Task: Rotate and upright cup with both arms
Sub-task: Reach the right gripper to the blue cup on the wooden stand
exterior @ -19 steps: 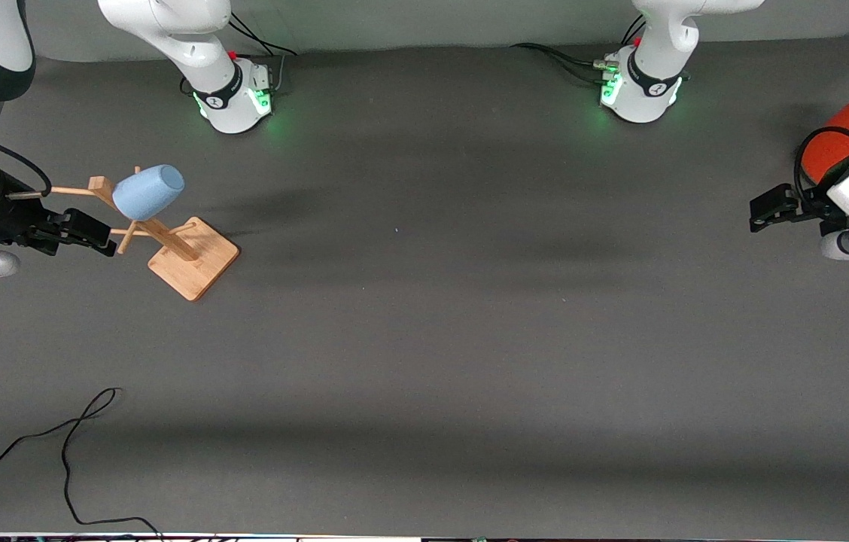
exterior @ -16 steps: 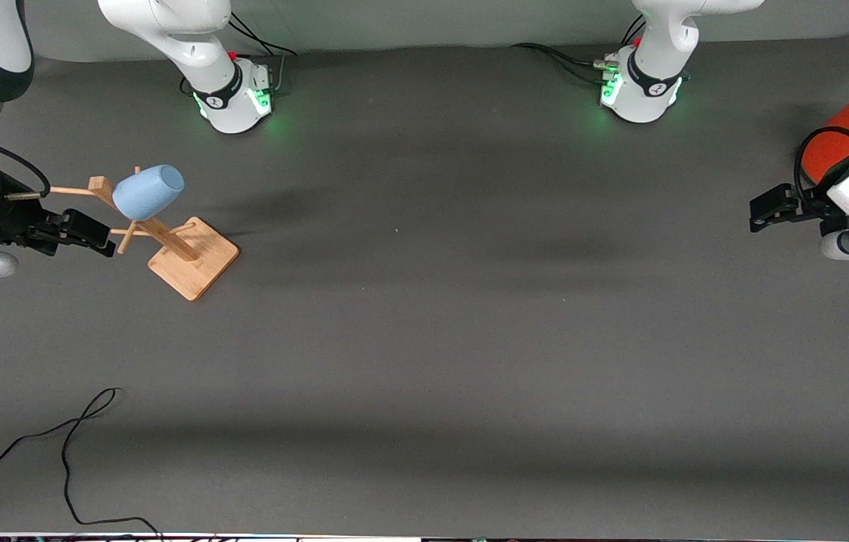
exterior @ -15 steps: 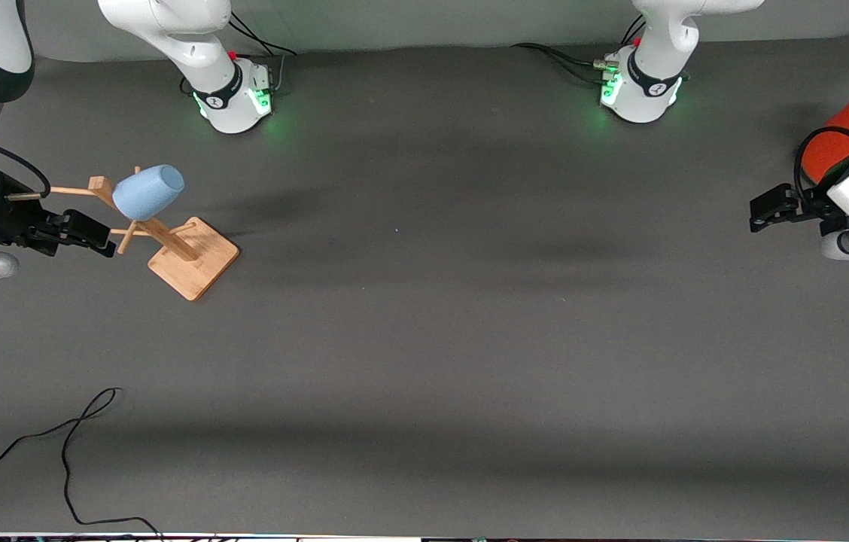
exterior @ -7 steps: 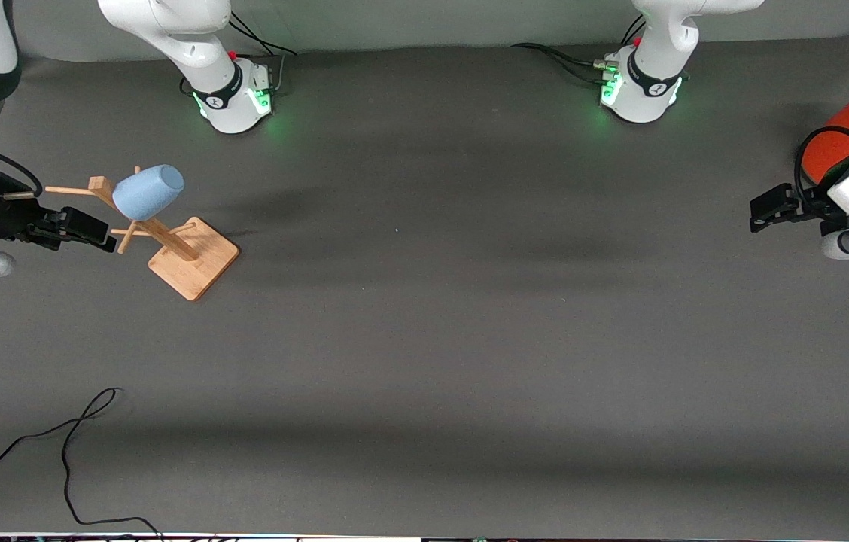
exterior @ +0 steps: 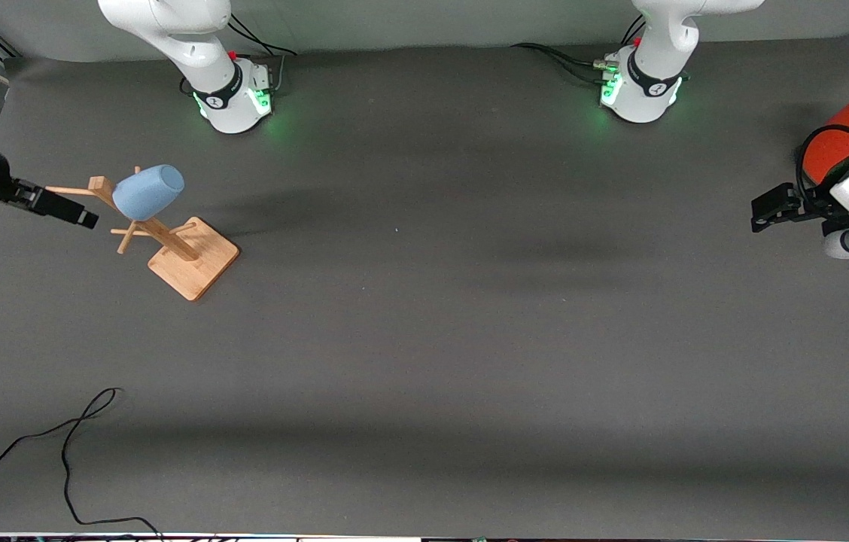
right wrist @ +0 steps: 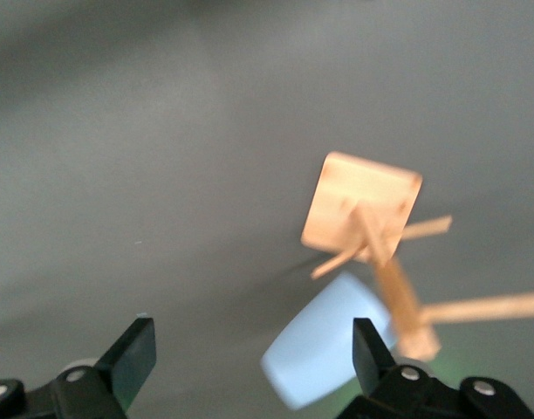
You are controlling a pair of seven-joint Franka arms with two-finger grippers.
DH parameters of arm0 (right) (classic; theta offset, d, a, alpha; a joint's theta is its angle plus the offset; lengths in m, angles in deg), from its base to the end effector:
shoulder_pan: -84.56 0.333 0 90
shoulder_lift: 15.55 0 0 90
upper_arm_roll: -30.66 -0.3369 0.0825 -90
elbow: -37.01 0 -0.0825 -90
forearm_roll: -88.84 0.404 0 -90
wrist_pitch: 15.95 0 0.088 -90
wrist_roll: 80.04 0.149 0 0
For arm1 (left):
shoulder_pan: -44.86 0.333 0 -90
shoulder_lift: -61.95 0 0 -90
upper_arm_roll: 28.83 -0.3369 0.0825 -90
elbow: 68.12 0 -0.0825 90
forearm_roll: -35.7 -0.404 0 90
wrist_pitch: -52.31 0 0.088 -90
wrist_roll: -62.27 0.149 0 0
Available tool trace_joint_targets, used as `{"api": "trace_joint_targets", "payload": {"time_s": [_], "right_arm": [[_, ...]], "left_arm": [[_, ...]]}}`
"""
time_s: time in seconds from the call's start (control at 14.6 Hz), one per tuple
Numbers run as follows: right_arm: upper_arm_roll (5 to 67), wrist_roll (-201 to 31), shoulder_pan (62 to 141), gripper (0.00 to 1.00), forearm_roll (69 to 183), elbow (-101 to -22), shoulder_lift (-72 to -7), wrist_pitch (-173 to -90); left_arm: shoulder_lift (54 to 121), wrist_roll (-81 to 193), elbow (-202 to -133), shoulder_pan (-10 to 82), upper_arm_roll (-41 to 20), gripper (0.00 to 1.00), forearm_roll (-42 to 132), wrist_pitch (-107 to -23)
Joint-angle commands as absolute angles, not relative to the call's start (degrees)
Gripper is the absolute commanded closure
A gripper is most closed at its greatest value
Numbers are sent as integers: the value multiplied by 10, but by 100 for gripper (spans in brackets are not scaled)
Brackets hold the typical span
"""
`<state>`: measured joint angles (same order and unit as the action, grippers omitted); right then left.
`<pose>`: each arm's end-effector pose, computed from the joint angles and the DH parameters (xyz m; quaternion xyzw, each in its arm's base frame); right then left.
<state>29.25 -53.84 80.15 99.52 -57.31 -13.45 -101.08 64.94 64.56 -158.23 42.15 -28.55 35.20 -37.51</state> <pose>0.5468 0.0005 0.5834 -0.9622 0.2485 0.0789 0.0783 0.5864 -0.0293 0.5719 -0.9985 0.0462 0.0286 0.0044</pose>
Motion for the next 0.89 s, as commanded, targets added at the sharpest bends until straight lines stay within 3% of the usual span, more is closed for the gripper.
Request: {"api": "trace_joint_targets", "payload": {"time_s": [0.0,0.34,0.62,0.82], "right_arm": [[302,-362,807,0,1047,-627,-98,-1003],[345,-162,805,0,1113,-729,-60,-1013],[371,-161,808,0,1112,-868,28,-1087],[370,-168,808,0,1112,-907,33,-1131]], "left_arm": [[647,653,-1574,418,-287,0,351,-372],[646,652,-1574,419,-287,0,351,-371],[646,653,-1574,419,-287,0,351,-370],[646,653,-1574,419,-287,0,351,-370]]}}
